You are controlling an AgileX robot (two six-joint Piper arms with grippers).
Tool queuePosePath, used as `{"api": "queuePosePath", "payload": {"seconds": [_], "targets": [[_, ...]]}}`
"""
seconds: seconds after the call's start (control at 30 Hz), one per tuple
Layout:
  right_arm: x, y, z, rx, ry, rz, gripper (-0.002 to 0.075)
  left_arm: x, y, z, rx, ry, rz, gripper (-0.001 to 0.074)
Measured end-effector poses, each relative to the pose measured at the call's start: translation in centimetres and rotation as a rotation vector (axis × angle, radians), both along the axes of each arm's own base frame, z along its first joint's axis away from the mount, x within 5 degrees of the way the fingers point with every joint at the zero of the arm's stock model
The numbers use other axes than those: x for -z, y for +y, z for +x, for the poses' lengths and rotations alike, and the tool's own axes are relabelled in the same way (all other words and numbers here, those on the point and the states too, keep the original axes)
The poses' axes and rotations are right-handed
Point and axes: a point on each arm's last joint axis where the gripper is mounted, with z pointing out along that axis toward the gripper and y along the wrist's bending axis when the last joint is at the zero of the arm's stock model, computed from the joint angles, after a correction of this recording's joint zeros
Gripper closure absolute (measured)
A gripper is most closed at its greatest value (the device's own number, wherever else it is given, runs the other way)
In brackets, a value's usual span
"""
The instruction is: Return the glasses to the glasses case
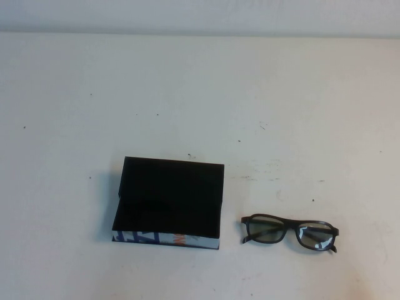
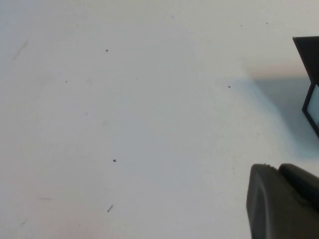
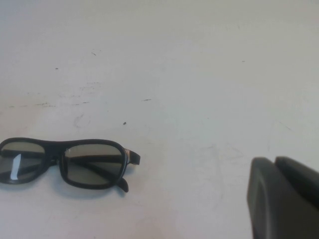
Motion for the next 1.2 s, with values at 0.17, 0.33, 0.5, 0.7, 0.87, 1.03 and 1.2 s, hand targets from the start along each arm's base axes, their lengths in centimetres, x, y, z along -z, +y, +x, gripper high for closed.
{"api": "queuePosePath", "payload": {"seconds": [0.17, 0.33, 0.5, 0.7, 0.87, 1.03, 1.2], "targets": [[0.0, 0.0, 0.0, 0.000, 0.000, 0.000, 0.0737, 0.0, 0.0, 0.0, 0.000, 0.000, 0.000, 0.0738], [0.0, 0.0, 0.0, 0.000, 0.000, 0.000, 0.0737, 0.0, 0.0, 0.0, 0.000, 0.000, 0.000, 0.0738], [0.0, 0.0, 0.0, 0.000, 0.000, 0.002, 0.0737, 0.0, 0.0, 0.0, 0.000, 0.000, 0.000, 0.0738], [-0.7, 0.4, 0.1, 0.004, -0.043, 0.215, 0.0737, 0.0, 0.0, 0.0, 0.000, 0.000, 0.000, 0.0738], [-1.8, 0.3, 0.3, 0.048, -0.142, 0.453, 0.0737, 0.0, 0.0, 0.0, 0.000, 0.000, 0.000, 0.0738], [-2.6, -0.1, 0.4, 0.098, -0.204, 0.651, 0.0737, 0.0, 0.0, 0.0, 0.000, 0.000, 0.000, 0.0738], [-2.6, 0.6, 0.2, 0.056, -0.130, 0.824, 0.0737, 0.0, 0.0, 0.0, 0.000, 0.000, 0.000, 0.0738]]}}
